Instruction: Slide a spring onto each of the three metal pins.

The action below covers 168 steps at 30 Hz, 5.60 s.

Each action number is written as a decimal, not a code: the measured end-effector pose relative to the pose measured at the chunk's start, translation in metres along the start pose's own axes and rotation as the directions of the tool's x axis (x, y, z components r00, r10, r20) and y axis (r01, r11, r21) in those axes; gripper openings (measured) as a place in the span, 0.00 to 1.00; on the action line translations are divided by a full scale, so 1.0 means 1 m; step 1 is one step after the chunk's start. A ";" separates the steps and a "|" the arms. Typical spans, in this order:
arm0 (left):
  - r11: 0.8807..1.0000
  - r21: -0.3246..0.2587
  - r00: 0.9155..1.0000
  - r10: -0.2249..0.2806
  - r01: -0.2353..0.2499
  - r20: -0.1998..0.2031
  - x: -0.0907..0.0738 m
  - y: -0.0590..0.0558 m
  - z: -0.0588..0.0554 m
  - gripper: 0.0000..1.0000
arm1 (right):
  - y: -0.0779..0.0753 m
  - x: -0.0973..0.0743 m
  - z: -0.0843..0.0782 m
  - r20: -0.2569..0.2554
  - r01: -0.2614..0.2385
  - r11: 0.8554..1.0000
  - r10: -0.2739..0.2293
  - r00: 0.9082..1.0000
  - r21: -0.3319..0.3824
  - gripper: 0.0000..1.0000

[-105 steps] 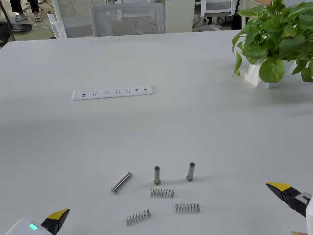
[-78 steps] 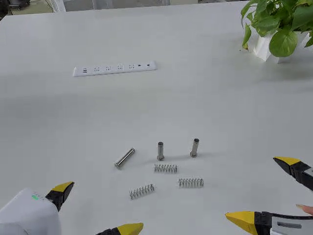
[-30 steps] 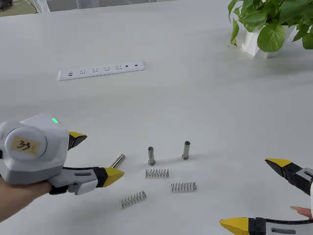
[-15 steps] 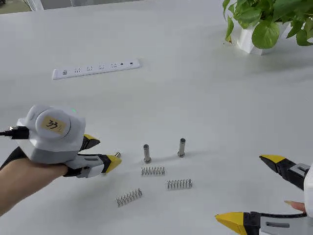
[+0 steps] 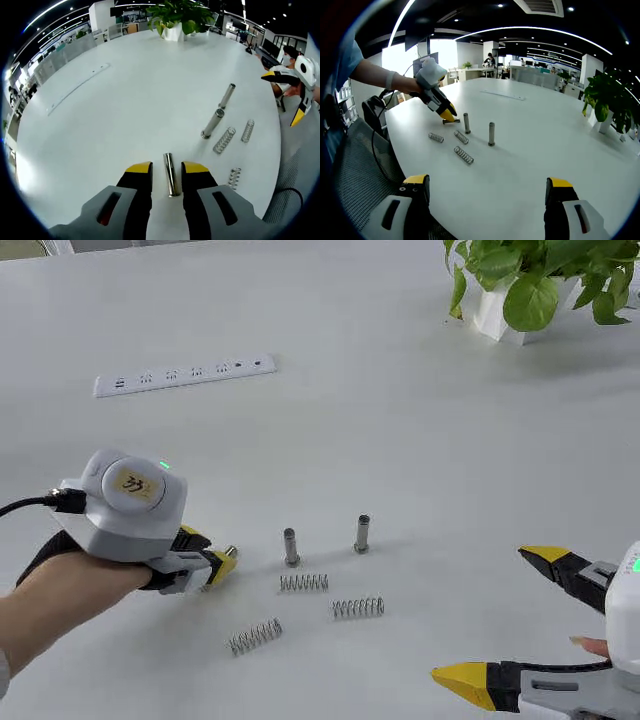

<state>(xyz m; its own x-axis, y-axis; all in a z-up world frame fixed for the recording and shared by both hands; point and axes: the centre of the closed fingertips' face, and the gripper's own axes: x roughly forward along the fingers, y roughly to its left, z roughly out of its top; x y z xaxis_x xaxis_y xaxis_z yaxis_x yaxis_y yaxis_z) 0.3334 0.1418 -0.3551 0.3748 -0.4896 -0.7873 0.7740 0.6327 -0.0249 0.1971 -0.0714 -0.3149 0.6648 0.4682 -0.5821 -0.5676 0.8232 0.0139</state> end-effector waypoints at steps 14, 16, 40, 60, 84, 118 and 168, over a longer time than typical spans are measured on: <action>1.000 -0.015 0.999 0.008 -0.008 -0.048 0.010 -0.002 -0.005 0.10 | 0.000 -0.001 0.000 -0.005 0.005 1.000 -0.005 1.000 -0.011 0.96; 1.000 -0.026 0.999 0.008 -0.009 -0.049 0.011 -0.003 -0.005 0.10 | 0.000 -0.001 0.000 -0.005 0.006 1.000 -0.006 1.000 -0.017 0.96; 0.998 0.043 0.971 0.056 -0.048 -0.232 0.015 -0.003 -0.005 0.05 | 0.002 0.000 -0.001 -0.012 -0.002 1.000 0.002 1.000 -0.029 0.94; 0.995 -0.069 0.994 0.061 -0.067 -0.087 -0.005 -0.001 -0.004 0.04 | 0.003 0.001 -0.003 -0.023 -0.007 0.999 0.006 1.000 -0.033 0.94; 0.995 -0.077 0.998 0.063 -0.064 -0.010 -0.030 -0.010 0.006 0.04 | 0.005 0.001 -0.006 -0.037 -0.015 0.999 0.014 0.999 -0.040 0.93; 0.996 -0.040 0.997 0.077 -0.077 0.010 -0.034 -0.009 0.001 0.05 | 0.006 0.001 -0.006 -0.040 -0.018 0.999 0.016 0.999 -0.046 0.93; 0.997 -0.007 0.990 0.071 -0.070 0.122 -0.033 -0.014 0.006 0.63 | 0.008 0.002 -0.009 -0.052 -0.028 0.998 0.025 0.998 -0.049 0.94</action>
<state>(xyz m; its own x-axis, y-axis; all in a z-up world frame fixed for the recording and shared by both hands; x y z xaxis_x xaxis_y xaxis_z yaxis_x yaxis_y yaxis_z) 0.3133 0.1452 -0.3247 0.4878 -0.5129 -0.7064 0.7423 0.6695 0.0264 0.1897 -0.0672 -0.3236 0.6243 0.4713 -0.6230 -0.6087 0.7933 -0.0098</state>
